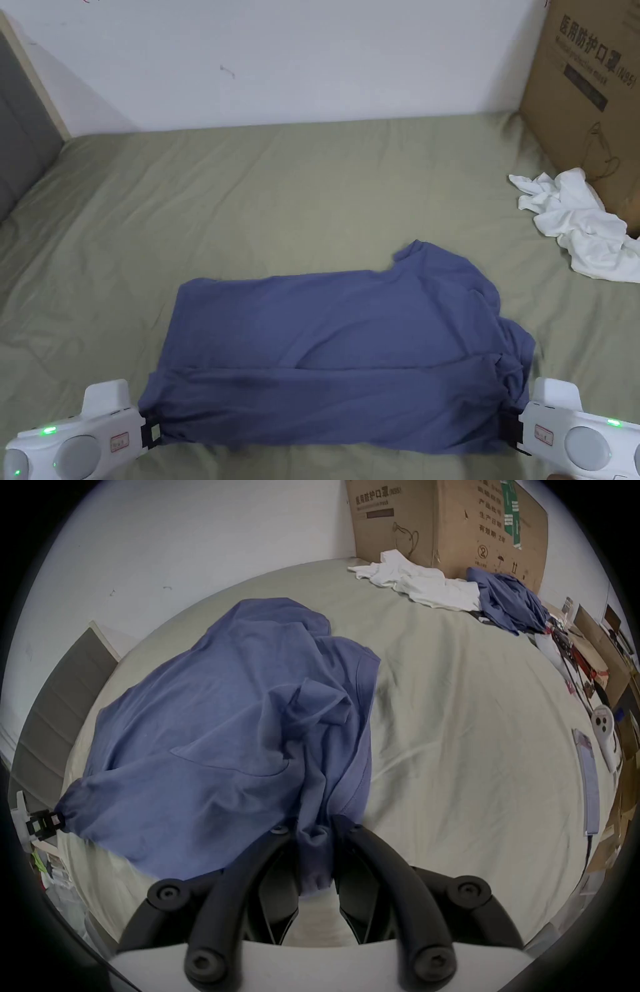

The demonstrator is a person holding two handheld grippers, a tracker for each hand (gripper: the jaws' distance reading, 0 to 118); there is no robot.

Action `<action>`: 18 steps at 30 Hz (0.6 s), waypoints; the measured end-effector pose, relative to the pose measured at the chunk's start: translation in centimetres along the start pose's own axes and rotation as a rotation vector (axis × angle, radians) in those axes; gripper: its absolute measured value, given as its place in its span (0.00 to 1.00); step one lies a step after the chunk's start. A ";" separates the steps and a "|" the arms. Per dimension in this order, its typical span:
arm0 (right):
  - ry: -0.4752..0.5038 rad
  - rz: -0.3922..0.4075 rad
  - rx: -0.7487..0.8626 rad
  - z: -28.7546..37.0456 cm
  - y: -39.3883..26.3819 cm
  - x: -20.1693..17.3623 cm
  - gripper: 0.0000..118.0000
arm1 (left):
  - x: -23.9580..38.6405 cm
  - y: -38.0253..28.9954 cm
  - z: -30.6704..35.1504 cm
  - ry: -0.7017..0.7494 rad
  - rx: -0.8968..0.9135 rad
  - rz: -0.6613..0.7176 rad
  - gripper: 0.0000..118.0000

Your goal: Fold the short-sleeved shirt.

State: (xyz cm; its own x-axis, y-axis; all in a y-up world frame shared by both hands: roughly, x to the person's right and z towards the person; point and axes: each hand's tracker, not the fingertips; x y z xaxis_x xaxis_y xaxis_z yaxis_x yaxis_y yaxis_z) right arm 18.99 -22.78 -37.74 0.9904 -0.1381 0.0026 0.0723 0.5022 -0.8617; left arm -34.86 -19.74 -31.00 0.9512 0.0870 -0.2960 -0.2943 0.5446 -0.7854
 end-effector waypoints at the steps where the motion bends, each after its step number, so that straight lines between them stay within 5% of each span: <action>1: 0.000 0.018 0.014 0.7 0.0 -0.2 0.12 | -0.2 -0.1 0.0 0.000 -0.001 0.006 0.00; 10: 0.060 -0.041 0.132 8.6 -2.2 2.9 0.12 | -2.5 -2.2 3.0 -0.030 0.018 0.094 0.00; 18: 0.055 -0.084 0.038 9.1 -8.8 5.7 0.12 | -3.3 -8.8 5.5 -0.031 -0.049 0.102 0.00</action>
State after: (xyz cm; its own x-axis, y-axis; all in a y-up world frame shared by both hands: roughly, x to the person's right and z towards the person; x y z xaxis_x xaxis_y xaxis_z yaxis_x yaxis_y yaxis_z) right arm 25.10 -20.18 -25.55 0.9729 -0.2269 0.0448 0.1598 0.5190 -0.8397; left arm -34.87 -20.20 -20.14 0.9181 0.1663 -0.3597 -0.3935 0.4903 -0.7776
